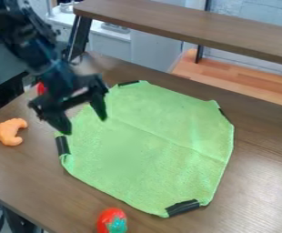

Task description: Move the strawberry from the table onto the cloth

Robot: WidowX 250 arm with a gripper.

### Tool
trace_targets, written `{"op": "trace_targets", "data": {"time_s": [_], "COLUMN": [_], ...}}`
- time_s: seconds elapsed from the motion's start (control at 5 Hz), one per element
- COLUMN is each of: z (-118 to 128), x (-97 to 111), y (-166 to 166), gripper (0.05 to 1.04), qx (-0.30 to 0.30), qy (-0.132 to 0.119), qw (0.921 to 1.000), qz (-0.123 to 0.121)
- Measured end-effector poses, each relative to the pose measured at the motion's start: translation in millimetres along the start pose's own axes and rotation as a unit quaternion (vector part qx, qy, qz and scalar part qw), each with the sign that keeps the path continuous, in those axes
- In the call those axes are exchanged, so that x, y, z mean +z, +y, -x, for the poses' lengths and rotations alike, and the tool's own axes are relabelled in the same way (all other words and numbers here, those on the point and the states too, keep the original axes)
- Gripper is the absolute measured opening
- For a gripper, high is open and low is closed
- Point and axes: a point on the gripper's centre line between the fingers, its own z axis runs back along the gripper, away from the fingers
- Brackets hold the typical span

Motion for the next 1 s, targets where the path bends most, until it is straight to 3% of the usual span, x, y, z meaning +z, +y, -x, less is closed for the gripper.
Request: {"op": "trace_targets", "data": {"time_s": [0.2, 0.4, 0.6, 0.8, 1.0], "z": [35.6, 69.8, 89.9, 102.7, 111.3], "x": [-11.2, -20.7, -24.5, -28.7, -34.3], "y": [-6.3, -11.5, -8.4, -5.5, -5.2], "gripper": [1.0, 0.999, 0.999, 0.999, 1.0], "qx": [0.027, 0.049, 0.099, 0.128, 0.131], "qy": [0.007, 0.009, -0.005, -0.004, -0.006], "qw": [0.9996, 0.9977, 0.993, 0.9892, 0.9884], "qz": [-0.012, -0.046, -0.065, -0.072, -0.078]}}
